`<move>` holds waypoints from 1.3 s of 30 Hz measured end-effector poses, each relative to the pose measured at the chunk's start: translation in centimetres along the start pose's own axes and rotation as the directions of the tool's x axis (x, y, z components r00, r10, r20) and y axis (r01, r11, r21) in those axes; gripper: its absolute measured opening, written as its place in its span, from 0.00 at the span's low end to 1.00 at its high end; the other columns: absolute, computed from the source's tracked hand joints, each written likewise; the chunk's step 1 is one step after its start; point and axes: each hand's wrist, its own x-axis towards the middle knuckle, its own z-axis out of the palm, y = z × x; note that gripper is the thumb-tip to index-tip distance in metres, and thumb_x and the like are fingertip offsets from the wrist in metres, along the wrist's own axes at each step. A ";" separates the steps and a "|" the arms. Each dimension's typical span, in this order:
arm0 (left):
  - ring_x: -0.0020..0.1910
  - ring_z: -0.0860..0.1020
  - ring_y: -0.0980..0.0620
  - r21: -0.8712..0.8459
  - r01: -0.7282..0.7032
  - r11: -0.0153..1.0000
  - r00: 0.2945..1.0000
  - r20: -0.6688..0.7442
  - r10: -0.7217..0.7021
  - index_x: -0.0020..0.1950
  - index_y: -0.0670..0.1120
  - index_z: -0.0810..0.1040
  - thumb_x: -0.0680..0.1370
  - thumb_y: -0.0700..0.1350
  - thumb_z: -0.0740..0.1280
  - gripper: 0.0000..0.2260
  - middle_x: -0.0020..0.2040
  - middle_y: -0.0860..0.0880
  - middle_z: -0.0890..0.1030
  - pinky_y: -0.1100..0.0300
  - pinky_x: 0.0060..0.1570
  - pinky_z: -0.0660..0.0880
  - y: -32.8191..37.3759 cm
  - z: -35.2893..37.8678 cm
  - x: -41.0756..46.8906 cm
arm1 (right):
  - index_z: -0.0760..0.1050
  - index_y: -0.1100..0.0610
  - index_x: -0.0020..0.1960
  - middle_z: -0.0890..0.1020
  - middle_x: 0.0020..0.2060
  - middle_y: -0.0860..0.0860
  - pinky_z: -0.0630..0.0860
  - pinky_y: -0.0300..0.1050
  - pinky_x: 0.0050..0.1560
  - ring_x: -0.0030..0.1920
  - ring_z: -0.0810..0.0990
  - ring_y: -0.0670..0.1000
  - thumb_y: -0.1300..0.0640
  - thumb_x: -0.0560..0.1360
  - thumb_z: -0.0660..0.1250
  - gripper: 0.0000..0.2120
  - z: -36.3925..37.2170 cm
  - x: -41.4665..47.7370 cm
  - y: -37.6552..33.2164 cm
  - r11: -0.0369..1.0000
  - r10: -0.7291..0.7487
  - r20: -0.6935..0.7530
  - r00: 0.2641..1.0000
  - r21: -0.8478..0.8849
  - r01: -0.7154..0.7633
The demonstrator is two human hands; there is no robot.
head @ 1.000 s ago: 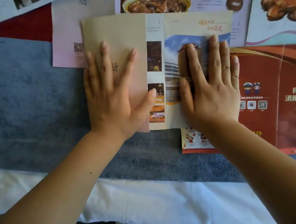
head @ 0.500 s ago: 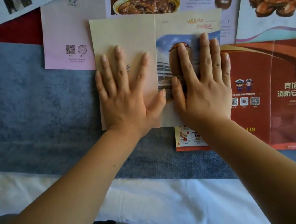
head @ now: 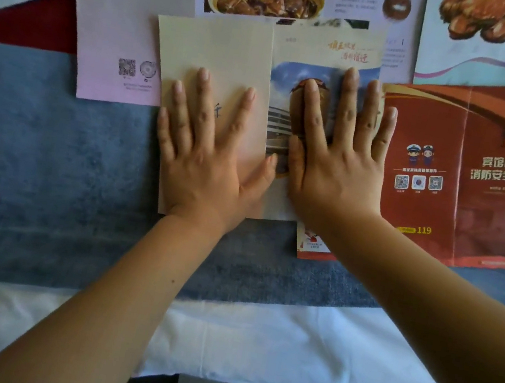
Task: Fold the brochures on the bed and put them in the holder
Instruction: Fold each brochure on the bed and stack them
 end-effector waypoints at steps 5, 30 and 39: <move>0.82 0.46 0.33 0.019 -0.017 1.000 1.000 0.015 0.016 0.84 0.58 0.48 0.79 0.70 0.51 0.36 0.84 0.38 0.47 0.36 0.79 0.47 -4.1 -0.6 -1.1 | 0.44 0.52 0.85 0.43 0.83 0.63 0.35 0.65 0.79 0.82 0.40 0.68 0.42 0.87 0.44 0.30 0.3 -0.5 -4.4 1.000 -0.004 0.032 0.999 0.014 0.004; 0.81 0.55 0.35 -0.165 0.091 0.982 0.994 -0.040 -0.099 0.83 0.52 0.60 0.76 0.73 0.57 0.41 0.81 0.35 0.59 0.38 0.78 0.53 -14.2 -2.1 -3.2 | 0.48 0.57 0.85 0.46 0.82 0.65 0.40 0.60 0.82 0.83 0.43 0.64 0.40 0.84 0.40 0.34 1.9 0.4 -14.0 0.984 -0.162 0.057 0.985 0.086 0.157; 0.81 0.57 0.37 -0.325 0.080 0.942 0.996 -0.017 -0.090 0.81 0.50 0.65 0.78 0.64 0.62 0.34 0.80 0.36 0.62 0.40 0.78 0.57 -15.0 -3.2 -3.5 | 0.47 0.55 0.85 0.45 0.83 0.62 0.36 0.55 0.82 0.83 0.41 0.61 0.41 0.86 0.42 0.32 1.2 1.4 -16.3 0.963 -0.249 0.106 0.963 0.133 0.235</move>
